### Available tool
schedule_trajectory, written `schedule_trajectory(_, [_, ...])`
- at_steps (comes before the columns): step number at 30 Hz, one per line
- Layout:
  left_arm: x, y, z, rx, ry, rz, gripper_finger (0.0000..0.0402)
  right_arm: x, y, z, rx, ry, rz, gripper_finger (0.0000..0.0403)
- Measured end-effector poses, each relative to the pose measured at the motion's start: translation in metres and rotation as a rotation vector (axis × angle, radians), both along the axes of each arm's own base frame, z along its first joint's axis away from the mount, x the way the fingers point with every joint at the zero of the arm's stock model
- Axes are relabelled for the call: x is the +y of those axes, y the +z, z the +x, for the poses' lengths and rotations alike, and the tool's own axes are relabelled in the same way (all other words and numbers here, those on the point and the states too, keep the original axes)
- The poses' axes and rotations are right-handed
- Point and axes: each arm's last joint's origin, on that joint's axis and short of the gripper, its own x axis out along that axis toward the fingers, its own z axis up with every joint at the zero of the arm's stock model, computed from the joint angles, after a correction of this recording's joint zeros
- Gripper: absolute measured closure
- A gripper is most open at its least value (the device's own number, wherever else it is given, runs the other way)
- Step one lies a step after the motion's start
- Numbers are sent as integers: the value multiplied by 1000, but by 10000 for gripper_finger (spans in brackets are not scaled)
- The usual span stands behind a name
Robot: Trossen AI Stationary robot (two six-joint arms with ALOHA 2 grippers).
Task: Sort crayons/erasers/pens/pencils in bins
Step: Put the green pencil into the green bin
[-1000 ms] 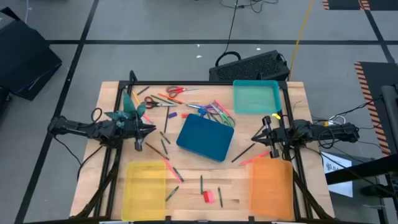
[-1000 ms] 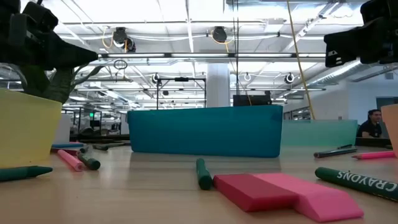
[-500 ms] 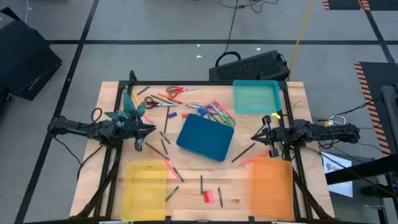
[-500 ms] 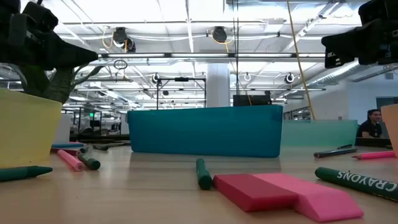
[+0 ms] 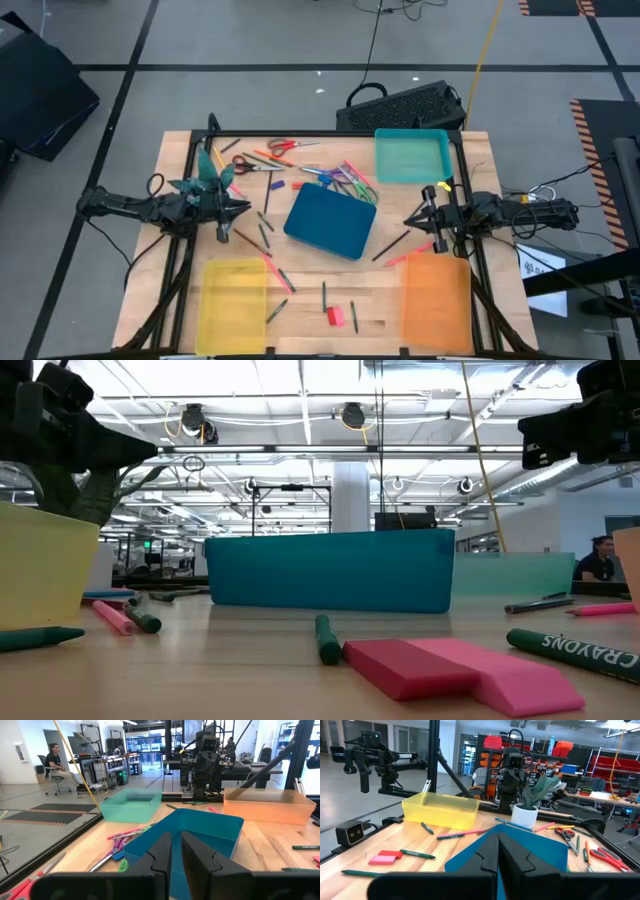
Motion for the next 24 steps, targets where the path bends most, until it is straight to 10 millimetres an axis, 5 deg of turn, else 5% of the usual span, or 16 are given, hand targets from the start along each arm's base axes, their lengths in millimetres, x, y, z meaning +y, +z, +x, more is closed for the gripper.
schedule_trajectory(8, [0,0,0,0,0,0,357,1,20,-3,-180,49,162,403])
schedule_trajectory(13, [0,0,0,0,0,0,357,-6,25,-4,-236,-136,384,403])
schedule_trajectory(17, [0,0,0,0,0,0,357,-7,7,4,-24,-227,425,403])
schedule_trajectory(24, [0,0,0,0,0,0,357,-5,50,24,259,-389,463,403])
